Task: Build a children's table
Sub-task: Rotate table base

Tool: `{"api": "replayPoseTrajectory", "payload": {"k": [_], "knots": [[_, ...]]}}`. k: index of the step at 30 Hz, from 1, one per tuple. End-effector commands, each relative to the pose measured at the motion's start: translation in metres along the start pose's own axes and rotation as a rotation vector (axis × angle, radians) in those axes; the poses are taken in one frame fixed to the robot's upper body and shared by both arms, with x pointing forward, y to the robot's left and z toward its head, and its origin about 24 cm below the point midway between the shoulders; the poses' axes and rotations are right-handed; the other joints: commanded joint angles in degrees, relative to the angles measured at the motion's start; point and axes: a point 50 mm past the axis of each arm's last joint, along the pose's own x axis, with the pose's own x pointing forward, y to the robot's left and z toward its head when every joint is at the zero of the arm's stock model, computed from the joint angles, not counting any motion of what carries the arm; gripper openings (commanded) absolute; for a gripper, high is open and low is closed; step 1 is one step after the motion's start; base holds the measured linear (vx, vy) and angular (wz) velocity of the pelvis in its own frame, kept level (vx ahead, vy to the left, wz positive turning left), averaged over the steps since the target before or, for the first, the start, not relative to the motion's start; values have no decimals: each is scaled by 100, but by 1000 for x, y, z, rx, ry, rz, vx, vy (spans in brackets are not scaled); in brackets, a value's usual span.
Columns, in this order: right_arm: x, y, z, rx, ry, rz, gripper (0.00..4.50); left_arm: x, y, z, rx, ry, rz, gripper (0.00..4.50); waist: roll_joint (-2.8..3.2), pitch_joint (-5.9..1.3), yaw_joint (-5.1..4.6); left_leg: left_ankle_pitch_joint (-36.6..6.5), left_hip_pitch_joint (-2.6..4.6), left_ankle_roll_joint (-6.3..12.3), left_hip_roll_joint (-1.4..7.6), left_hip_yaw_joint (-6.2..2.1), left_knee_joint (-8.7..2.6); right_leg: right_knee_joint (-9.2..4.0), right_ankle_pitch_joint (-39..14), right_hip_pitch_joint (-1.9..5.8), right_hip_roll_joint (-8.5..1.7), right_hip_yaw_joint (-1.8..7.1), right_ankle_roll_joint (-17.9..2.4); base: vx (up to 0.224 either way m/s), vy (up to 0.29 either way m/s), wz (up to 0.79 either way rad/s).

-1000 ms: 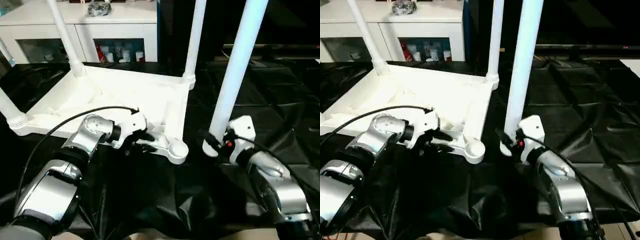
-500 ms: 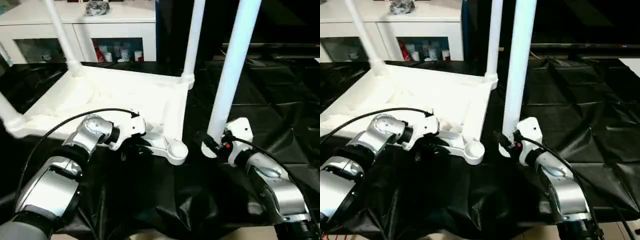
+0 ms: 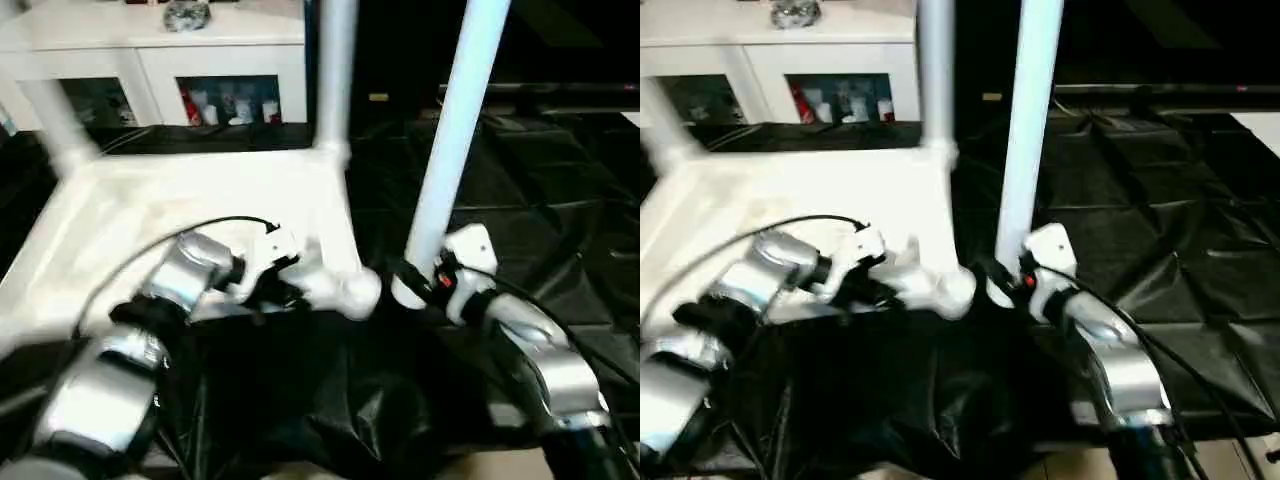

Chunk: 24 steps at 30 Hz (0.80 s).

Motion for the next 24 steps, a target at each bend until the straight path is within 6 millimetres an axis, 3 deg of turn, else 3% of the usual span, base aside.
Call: {"api": "replayPoseTrajectory", "payload": {"k": [1,4,8,10,11,14,17,24], "knots": [[2,-3,6,14,-18,-6,189,4,-4,-10,-65,-23,56,1,-28,-340,43,-593,-29,292,67,29,-377,-408,-41,350,-328,227,-1527,0,0,0],[6,-2,7,17,-22,-5,189,12,-15,-6,-11,-81,104,1,-18,-347,30,-602,-19,295,68,39,-374,-417,-37,328,-315,231,-1483,0,0,0],[8,0,7,25,-22,-1,189,19,-29,0,20,-129,103,1,-55,-324,27,-649,-41,290,70,40,-398,-448,-428,321,-320,234,-1313,0,0,0],[8,0,7,30,-22,1,189,20,-35,-1,30,-137,101,1,-34,-332,25,-629,-28,286,70,42,-395,-456,-458,304,-313,236,-1269,0,0,0],[9,1,7,31,-21,1,189,21,-38,-1,33,-142,93,1,-81,-321,10,-599,-50,290,64,45,-403,-457,-417,310,-300,234,-1247,0,0,0],[9,1,7,30,-20,4,189,21,-43,-2,59,-160,72,1,-43,-323,6,-589,-41,298,59,44,-402,-461,-429,293,-304,235,-1218,0,0,0],[10,1,7,25,-16,7,189,19,-41,-3,78,-164,102,57,-44,-325,3,-608,-41,292,46,50,-399,-473,-469,295,-302,236,-1182,0,0,0],[10,0,7,12,-14,8,189,11,-33,-3,98,-140,121,69,-45,-323,-3,-562,-45,269,46,47,-404,-461,-329,294,-298,235,-1185,0,0,0]]}}
